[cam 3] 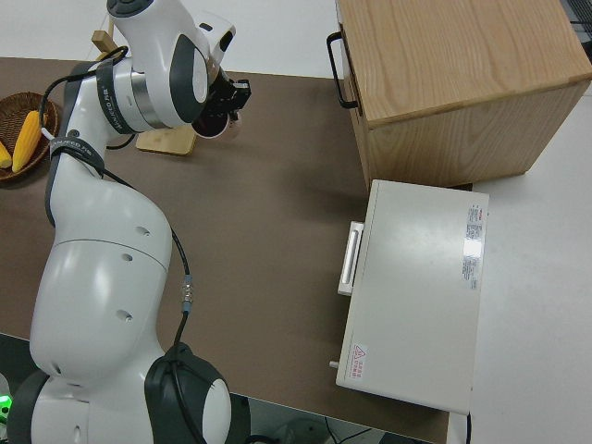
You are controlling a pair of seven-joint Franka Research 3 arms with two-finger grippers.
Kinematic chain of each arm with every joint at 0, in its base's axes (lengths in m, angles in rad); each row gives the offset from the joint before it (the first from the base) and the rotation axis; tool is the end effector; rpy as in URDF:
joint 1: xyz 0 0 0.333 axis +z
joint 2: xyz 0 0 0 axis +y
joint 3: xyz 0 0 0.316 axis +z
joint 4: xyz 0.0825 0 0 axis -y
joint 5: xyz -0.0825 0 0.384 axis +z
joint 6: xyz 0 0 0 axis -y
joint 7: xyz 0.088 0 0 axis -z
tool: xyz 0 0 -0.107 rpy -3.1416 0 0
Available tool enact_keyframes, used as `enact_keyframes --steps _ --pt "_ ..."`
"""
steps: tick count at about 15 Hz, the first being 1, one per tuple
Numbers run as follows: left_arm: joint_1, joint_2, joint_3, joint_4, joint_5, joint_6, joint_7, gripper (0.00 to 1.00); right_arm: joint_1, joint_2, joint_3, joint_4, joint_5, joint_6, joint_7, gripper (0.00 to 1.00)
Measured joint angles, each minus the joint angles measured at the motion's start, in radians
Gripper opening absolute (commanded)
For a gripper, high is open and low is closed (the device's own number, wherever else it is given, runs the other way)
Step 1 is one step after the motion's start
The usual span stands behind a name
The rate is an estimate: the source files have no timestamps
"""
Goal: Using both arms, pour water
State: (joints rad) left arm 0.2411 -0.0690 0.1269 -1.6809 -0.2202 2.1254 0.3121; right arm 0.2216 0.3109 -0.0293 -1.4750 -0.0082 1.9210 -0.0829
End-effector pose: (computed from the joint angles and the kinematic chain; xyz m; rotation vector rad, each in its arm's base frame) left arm 0.5409 0.2011 0.6714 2.9790 0.1865 0.8505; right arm 0.6568 0.1299 0.5132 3.0946 0.4353 0.2127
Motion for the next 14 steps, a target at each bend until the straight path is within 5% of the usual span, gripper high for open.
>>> enact_keyframes --steps 6,10,14 --pt "-0.077 -0.096 0.025 -0.118 0.047 0.0 -0.093 0.0 0.013 -0.022 0.035 -0.002 0.171 -0.136 0.386 0.027" --pt "-0.128 -0.176 0.02 -0.224 0.107 0.045 -0.182 0.0 0.039 -0.026 0.122 -0.007 0.213 -0.154 0.669 0.027" --pt "-0.141 -0.24 -0.011 -0.314 0.133 0.071 -0.226 0.0 0.068 -0.026 0.193 -0.015 0.231 -0.105 0.862 0.027"
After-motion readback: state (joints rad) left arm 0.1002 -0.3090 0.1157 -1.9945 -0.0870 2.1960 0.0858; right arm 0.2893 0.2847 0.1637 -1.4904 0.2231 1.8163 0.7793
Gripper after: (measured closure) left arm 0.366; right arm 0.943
